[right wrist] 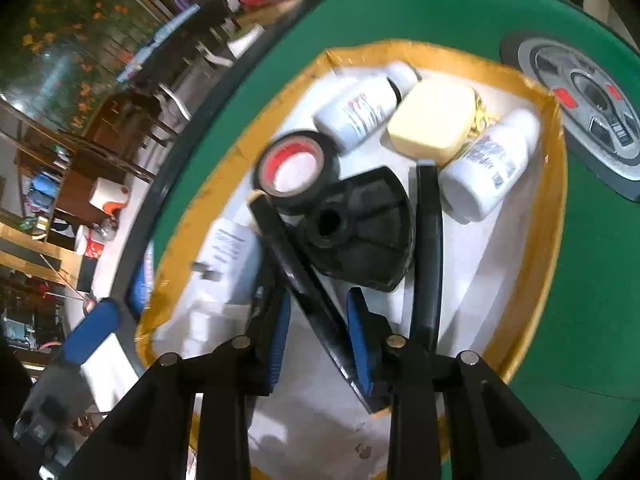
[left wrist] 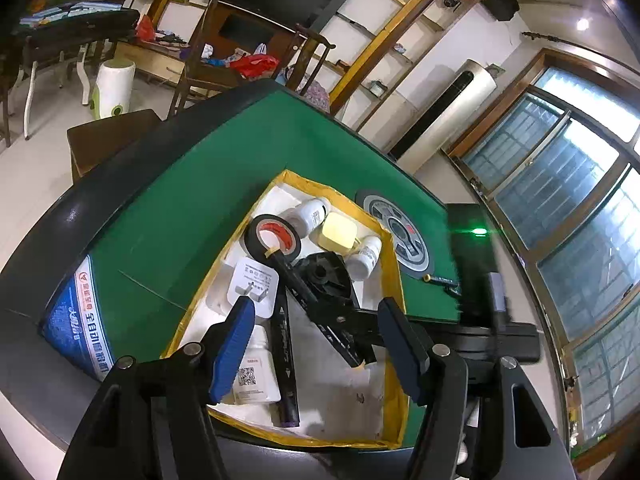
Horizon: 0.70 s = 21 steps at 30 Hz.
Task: Organize rigid objects
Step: 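Open both tools to release the markers in the tray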
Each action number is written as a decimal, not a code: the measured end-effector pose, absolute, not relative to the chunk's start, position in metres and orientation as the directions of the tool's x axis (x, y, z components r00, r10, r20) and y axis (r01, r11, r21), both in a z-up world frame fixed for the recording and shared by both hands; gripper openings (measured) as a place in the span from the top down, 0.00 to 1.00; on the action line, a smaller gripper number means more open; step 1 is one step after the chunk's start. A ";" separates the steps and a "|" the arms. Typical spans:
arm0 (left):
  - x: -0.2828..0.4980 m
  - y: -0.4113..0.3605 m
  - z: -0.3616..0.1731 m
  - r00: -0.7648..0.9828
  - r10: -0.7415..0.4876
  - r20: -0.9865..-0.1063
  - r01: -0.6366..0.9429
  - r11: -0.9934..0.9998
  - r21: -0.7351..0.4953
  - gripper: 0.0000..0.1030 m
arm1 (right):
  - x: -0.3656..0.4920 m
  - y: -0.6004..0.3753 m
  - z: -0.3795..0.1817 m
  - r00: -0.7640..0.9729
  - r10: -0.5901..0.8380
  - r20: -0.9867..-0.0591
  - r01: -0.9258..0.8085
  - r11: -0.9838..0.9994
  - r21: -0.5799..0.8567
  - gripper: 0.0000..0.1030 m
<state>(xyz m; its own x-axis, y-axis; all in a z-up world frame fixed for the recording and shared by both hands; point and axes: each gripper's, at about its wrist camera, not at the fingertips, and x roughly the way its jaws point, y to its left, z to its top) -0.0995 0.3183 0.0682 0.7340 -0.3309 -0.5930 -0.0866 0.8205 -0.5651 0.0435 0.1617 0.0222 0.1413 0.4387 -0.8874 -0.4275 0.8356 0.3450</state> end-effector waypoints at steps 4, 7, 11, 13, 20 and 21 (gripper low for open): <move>-0.099 0.316 0.068 0.729 -0.329 -0.600 -0.093 0.821 -0.563 0.35 | 0.033 0.138 0.041 0.193 0.488 -0.851 -0.434 0.820 0.372 0.58; -0.097 0.310 0.068 0.723 -0.327 -0.608 -0.093 0.827 -0.555 0.35 | 0.026 0.116 0.049 0.236 0.500 -0.833 -0.432 0.822 0.371 0.56; -0.095 0.296 0.071 0.713 -0.318 -0.625 -0.082 0.847 -0.524 0.34 | 0.010 0.091 0.060 0.319 0.497 -0.807 -0.422 0.837 0.348 0.56; -0.094 0.292 0.072 0.709 -0.310 -0.633 -0.086 0.853 -0.514 0.32 | 0.003 0.078 0.066 0.355 0.504 -0.788 -0.421 0.838 0.346 0.56; -0.109 0.325 0.088 0.776 -0.211 -0.595 -0.187 0.823 -0.536 0.30 | 0.010 0.104 0.066 0.240 0.590 -0.771 -0.464 0.767 0.443 0.55; -0.113 0.330 0.089 0.783 -0.193 -0.591 -0.203 0.820 -0.536 0.28 | 0.011 0.113 0.065 0.217 0.593 -0.775 -0.475 0.758 0.447 0.54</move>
<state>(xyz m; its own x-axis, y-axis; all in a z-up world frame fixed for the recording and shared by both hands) -0.1133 0.3303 0.0891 0.7831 -0.1926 -0.5913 -0.2029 0.8196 -0.5357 0.0111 0.1134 0.0646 0.2172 0.5931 -0.7753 -0.4755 0.7579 0.4466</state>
